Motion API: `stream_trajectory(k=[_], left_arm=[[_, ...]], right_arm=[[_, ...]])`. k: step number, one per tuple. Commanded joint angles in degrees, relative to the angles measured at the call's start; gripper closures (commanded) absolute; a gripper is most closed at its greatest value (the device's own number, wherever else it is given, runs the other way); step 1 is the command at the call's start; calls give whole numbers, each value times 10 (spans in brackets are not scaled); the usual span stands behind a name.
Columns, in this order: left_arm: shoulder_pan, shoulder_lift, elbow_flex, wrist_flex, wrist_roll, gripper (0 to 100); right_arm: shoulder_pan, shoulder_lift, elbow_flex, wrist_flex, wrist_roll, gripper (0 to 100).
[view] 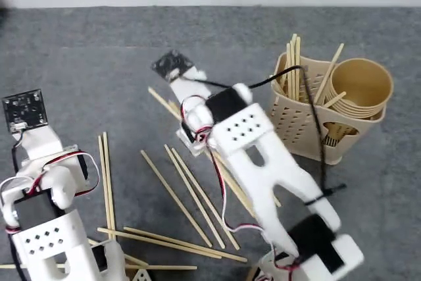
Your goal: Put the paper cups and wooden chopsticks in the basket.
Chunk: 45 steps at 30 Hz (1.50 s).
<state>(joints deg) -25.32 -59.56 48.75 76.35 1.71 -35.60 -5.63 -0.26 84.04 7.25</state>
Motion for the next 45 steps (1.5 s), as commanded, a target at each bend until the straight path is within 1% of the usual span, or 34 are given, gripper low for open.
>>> stream_trajectory(k=[1, 5, 11, 15, 27, 34, 40, 42, 45], left_arm=[[-1, -13, -1, -11, -2, 985], [-1, -13, -1, -11, -2, 985], [0, -13, 0, -11, -2, 985], [0, -13, 0, -11, -2, 985], [0, -13, 0, -11, -2, 985], [2, -13, 6, -12, -2, 985], [2, -13, 5, -12, -2, 985], [2, -13, 5, -12, -2, 985], [2, -13, 5, -12, -2, 985]], right_arm=[[29, -64, -76, 10, 25, 991], [65, -74, -151, 10, 54, 991], [87, -73, -244, 3, 54, 991], [95, -75, -272, -25, 54, 991], [211, -81, -348, -118, 49, 991], [281, -80, -350, -162, 46, 991], [328, -75, -342, -162, 6, 991], [330, -79, -307, -177, 7, 990], [341, -90, -232, -239, 7, 990]])
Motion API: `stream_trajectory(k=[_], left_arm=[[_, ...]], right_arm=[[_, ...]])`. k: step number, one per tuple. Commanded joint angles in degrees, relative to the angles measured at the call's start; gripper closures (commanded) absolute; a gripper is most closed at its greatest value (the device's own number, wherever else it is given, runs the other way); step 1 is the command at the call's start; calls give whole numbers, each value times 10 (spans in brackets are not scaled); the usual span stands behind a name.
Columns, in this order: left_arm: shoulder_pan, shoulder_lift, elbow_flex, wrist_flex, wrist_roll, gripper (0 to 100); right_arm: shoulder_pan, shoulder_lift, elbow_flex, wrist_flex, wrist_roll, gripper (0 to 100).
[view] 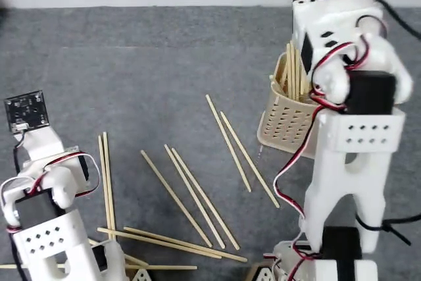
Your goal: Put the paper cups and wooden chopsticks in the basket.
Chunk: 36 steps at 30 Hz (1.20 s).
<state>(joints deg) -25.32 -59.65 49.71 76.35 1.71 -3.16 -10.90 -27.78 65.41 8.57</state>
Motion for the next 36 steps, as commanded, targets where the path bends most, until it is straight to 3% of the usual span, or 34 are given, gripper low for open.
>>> stream_trajectory(k=[1, 14, 20, 23, 29, 36], left_arm=[[2, -12, -5, -12, -2, 985], [2, -12, -5, -12, -2, 985], [2, -12, -5, -12, -2, 985], [1, -12, -4, -12, -2, 985], [0, -12, -4, -11, -2, 985], [1, -12, 9, -16, -2, 985]], right_arm=[[19, -46, 72, -80, -7, 990], [21, -191, 486, -364, -5, 986], [21, -201, 512, -384, -2, 853], [17, -211, 468, -342, -1, 870], [-12, -209, 311, -162, -3, 876], [-108, -180, 246, 41, 1, 876]])
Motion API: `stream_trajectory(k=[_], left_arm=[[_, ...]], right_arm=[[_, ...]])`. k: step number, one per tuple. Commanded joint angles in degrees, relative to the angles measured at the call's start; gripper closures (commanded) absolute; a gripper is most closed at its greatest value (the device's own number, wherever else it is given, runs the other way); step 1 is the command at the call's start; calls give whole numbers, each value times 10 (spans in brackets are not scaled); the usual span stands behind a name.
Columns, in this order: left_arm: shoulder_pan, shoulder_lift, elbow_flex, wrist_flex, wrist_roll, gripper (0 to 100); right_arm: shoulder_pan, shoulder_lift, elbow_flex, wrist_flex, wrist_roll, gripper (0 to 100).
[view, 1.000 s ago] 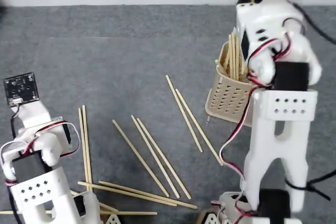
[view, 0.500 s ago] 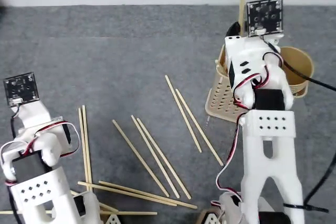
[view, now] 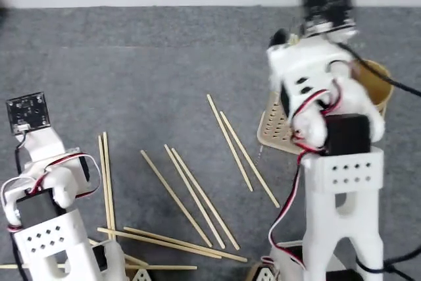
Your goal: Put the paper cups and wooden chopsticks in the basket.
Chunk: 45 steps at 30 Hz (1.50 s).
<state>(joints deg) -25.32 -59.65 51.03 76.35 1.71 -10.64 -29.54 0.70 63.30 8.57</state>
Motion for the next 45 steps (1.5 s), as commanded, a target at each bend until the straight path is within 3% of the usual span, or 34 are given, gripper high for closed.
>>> stream_trajectory(k=[1, 10, 15, 28, 45], left_arm=[[0, -12, -4, -16, -2, 985], [2, -12, -4, -16, -2, 985], [2, -12, -4, -16, -2, 985], [3, -12, -4, -15, -1, 985], [3, -12, -4, -13, -1, 985]], right_arm=[[-46, 16, -39, 82, 1, 876], [-146, 151, -38, 213, 1, 869], [-156, 260, -38, 217, 1, 778], [-153, 493, -40, 78, 33, 767], [-108, 592, -41, -3, 33, 779]])
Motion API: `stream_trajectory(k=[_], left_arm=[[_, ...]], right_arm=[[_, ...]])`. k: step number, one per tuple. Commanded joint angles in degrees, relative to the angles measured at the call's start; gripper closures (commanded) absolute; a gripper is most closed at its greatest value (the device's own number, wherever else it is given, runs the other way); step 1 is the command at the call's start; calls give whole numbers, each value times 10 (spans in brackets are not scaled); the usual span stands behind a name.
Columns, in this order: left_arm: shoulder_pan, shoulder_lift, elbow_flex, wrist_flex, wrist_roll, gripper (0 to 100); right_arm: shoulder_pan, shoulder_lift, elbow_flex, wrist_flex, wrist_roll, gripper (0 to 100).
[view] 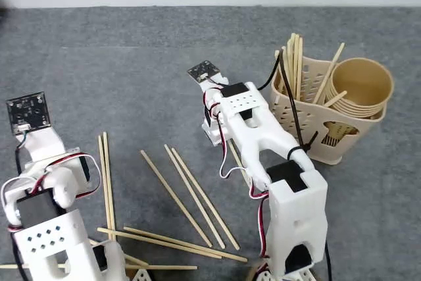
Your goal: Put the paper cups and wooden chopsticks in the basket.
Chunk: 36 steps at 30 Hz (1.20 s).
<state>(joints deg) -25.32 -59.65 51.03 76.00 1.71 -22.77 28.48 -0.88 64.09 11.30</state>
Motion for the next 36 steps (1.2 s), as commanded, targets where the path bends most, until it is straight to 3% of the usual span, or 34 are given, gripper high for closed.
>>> stream_trajectory(k=[1, 6, 14, 25, 36], left_arm=[[3, -12, -4, -10, -1, 985], [3, -12, -4, -9, -1, 985], [3, -12, -4, -10, -1, 985], [2, -12, -4, -10, -1, 985], [2, -12, 1, -13, -1, 985]], right_arm=[[13, 20, -25, -10, 5, 805], [10, 29, -35, -7, 6, 997], [-43, 27, -122, 129, 6, 990], [-91, 26, -370, 378, 1, 990], [-90, -144, -396, 390, 4, 991]])
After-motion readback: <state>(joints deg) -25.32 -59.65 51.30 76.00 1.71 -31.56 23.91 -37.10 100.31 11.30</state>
